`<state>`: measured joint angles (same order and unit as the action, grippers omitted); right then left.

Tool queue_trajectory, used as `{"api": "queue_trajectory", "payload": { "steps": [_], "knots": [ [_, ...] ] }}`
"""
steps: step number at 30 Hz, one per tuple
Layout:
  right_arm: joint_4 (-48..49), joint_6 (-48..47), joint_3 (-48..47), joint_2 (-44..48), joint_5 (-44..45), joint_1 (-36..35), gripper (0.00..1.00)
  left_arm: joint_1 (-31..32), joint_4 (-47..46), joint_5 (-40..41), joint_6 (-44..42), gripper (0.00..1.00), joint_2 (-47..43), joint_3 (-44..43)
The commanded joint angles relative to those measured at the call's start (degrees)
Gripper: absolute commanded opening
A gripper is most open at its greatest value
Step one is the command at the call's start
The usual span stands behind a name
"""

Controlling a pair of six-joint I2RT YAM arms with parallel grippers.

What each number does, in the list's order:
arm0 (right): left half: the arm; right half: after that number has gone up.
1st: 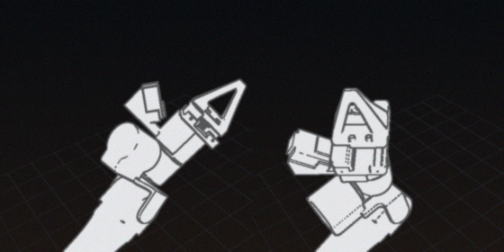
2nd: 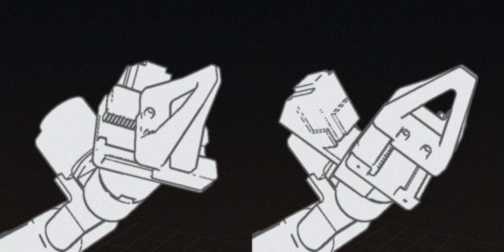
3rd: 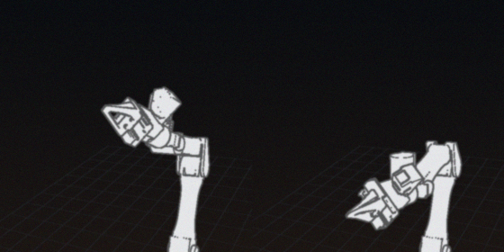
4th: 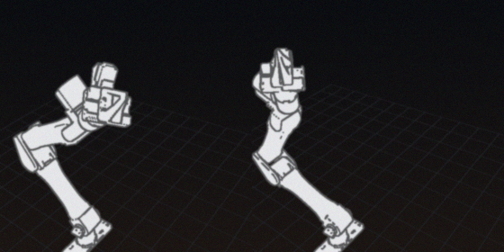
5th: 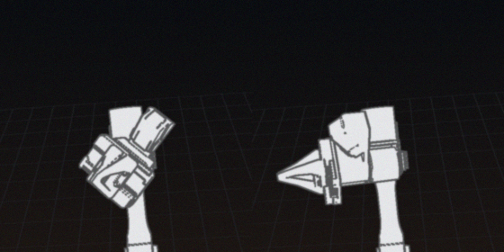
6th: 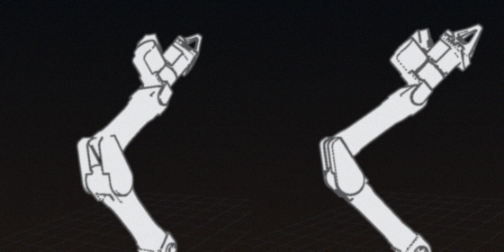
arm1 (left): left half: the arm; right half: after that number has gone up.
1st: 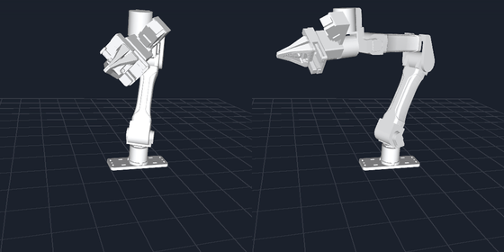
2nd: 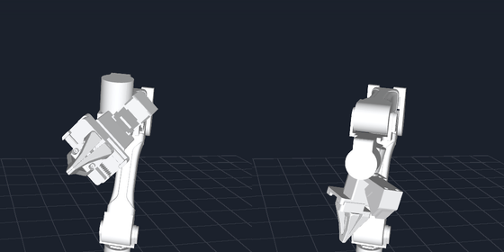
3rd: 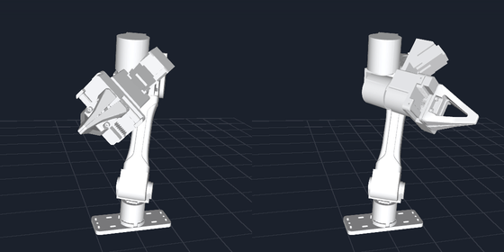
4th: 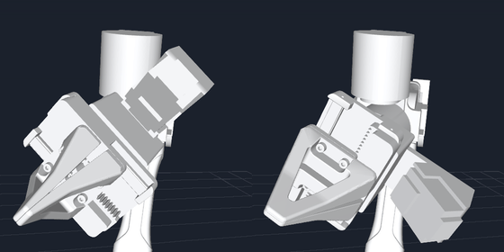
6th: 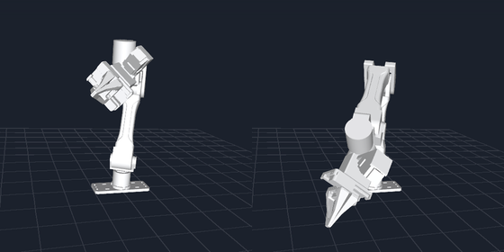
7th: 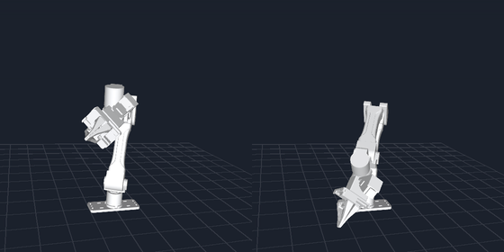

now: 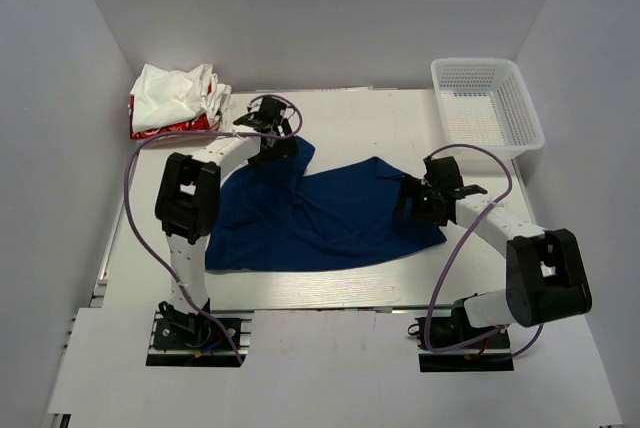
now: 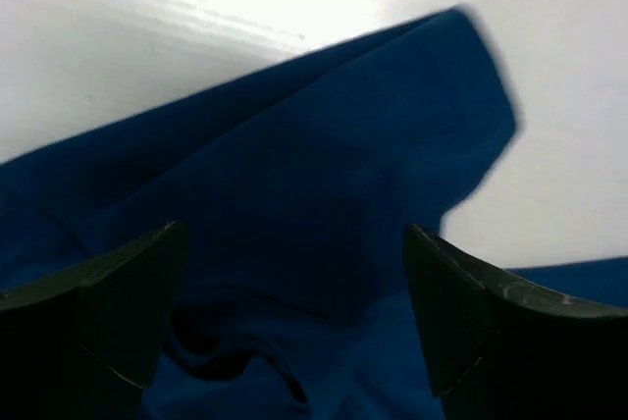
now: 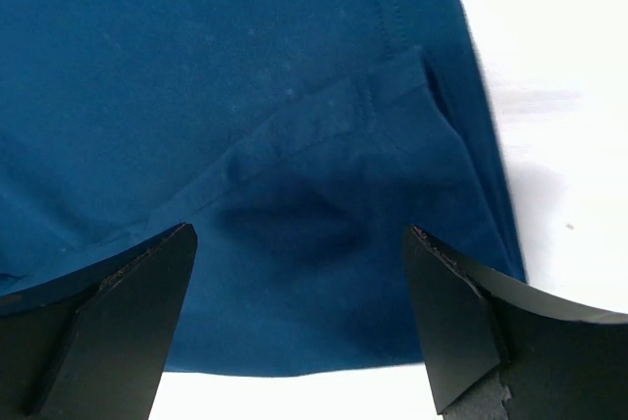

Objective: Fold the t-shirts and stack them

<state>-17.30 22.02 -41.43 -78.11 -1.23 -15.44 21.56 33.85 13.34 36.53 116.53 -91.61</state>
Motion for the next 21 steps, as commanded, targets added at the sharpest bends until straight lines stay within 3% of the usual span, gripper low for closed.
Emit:
{"api": "queue_trajectory", "payload": {
  "steps": [1, 7, 12, 21],
  "knots": [
    [3.94, -0.4, -0.67, -3.0, -2.37, -0.47, 0.9, -1.0, -3.44, -3.07, -0.76, 1.0, 1.94, 1.09],
    [5.44, 2.49, 2.57, -6.27, -2.02, -0.47, 0.9, -2.92, -5.02, 0.18, 2.3, 1.0, 1.95, 4.86],
    [2.46, 5.4, 4.34, -6.88, 0.44, -0.2, 0.9, -6.88, 1.21, 4.84, 5.65, 1.0, 2.56, 6.7],
    [-0.72, 9.88, 8.12, -4.17, 0.97, -0.11, 0.9, -13.38, -3.17, 6.17, 5.31, 1.0, -7.63, 17.79]
  ]
}}
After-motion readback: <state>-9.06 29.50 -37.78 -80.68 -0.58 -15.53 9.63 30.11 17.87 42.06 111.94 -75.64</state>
